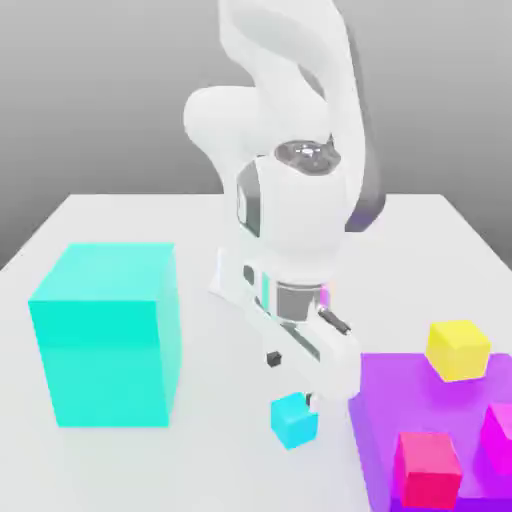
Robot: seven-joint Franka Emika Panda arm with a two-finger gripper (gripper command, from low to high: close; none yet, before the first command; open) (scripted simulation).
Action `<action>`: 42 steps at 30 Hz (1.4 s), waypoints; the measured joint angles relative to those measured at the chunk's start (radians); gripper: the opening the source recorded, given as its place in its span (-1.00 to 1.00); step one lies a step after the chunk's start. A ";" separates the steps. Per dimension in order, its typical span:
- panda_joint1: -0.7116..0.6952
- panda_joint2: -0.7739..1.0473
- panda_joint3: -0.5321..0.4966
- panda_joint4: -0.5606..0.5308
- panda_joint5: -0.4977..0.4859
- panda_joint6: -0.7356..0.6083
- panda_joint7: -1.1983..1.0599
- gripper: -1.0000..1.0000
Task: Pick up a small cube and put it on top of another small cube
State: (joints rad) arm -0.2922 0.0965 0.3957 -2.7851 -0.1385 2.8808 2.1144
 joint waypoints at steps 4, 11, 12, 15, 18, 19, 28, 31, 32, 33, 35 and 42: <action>0.050 0.079 -0.072 0.018 -0.094 0.059 0.078 0.00; 0.214 0.219 -0.271 0.048 -0.242 0.165 0.189 -1.00; 0.214 0.219 -0.271 0.048 -0.242 0.165 0.189 -1.00; 0.214 0.219 -0.271 0.048 -0.242 0.166 0.189 -1.00; 0.219 0.222 -0.276 0.049 -0.244 0.169 0.190 -1.00; 0.202 0.209 -0.257 0.047 -0.231 0.159 0.181 -1.00; 0.072 0.031 -0.073 0.005 -0.008 0.029 0.014 -1.00; 0.075 -0.026 -0.055 -0.005 0.048 -0.021 -0.031 -1.00; 0.097 -0.049 -0.042 0.007 0.050 -0.056 -0.038 -1.00; 0.117 -0.072 -0.031 0.023 0.054 -0.095 -0.046 -1.00; 0.167 -0.120 -0.008 0.061 0.074 -0.180 -0.071 -1.00; 0.373 -0.289 0.076 0.198 0.239 -0.469 -0.230 -1.00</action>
State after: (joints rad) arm 0.0804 -0.1922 0.4720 -2.5871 0.1005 2.4116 1.8842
